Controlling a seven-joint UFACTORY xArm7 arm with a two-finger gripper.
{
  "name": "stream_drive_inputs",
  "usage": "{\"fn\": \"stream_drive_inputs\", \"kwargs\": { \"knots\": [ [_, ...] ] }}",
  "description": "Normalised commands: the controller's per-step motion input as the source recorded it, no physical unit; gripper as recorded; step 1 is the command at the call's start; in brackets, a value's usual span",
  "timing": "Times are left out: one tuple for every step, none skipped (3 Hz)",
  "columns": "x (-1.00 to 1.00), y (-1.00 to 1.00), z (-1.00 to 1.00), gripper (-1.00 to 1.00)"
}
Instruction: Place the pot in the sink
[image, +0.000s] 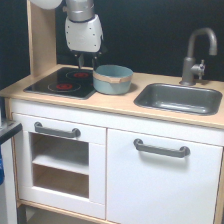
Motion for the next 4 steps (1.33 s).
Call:
{"fn": "stream_drive_inputs", "kwargs": {
  "knots": [
    [-0.08, 0.02, -0.80, 1.00],
    [-0.04, 0.01, -0.77, 1.00],
    [0.12, 0.04, -0.65, 0.32],
    [0.21, 0.04, -0.55, -0.96]
  ]
}}
